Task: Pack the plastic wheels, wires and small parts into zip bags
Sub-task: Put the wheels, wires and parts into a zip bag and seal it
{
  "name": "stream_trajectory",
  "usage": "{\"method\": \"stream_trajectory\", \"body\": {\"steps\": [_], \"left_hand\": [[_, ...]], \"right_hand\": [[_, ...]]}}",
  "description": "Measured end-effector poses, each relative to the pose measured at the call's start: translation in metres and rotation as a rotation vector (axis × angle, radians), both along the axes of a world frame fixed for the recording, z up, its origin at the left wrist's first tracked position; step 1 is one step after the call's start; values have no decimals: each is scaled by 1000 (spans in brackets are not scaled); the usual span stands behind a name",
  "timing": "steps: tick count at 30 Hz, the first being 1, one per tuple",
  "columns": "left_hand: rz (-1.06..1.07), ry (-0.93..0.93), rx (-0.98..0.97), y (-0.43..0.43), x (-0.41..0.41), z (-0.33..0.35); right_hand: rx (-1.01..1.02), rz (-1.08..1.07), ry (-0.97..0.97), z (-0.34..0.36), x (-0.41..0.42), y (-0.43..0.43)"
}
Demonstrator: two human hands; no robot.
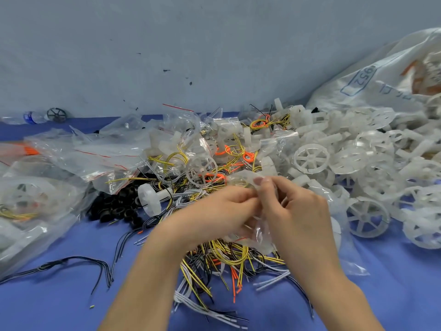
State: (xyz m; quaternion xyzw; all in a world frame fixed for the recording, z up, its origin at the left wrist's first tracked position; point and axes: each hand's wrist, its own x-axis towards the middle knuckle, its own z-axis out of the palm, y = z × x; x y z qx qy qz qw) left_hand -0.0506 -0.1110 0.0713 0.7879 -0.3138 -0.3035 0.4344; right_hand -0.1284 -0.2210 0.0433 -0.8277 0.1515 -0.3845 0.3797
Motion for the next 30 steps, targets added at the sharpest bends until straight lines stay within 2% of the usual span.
{"method": "stream_trajectory", "body": {"steps": [2, 3, 5, 7, 9, 11, 14, 21, 25, 30], "left_hand": [[-18, 137, -258, 23, 10, 9], [51, 116, -384, 36, 17, 14], [344, 14, -541, 60, 37, 15], [718, -203, -487, 74, 55, 6], [965, -434, -252, 89, 71, -15], [977, -531, 10, 100, 79, -36], [875, -456, 222, 100, 83, -54], [941, -461, 252, 97, 83, -59], [887, -479, 411, 98, 78, -61], [892, -610, 478, 96, 74, -62]], "right_hand": [[21, 7, 1, -2, 0, -3], [26, 13, 4, -3, 1, -3], [33, 30, 9, -6, 1, -4], [29, 36, 14, -8, 1, -5], [26, 36, 16, -9, 1, -5], [30, 40, 24, -8, 2, -6], [30, 33, 26, -7, 4, -9], [41, 25, 15, -7, 4, -13], [45, 14, 20, -8, 3, -14], [52, 13, 11, -8, 2, -14]]}}
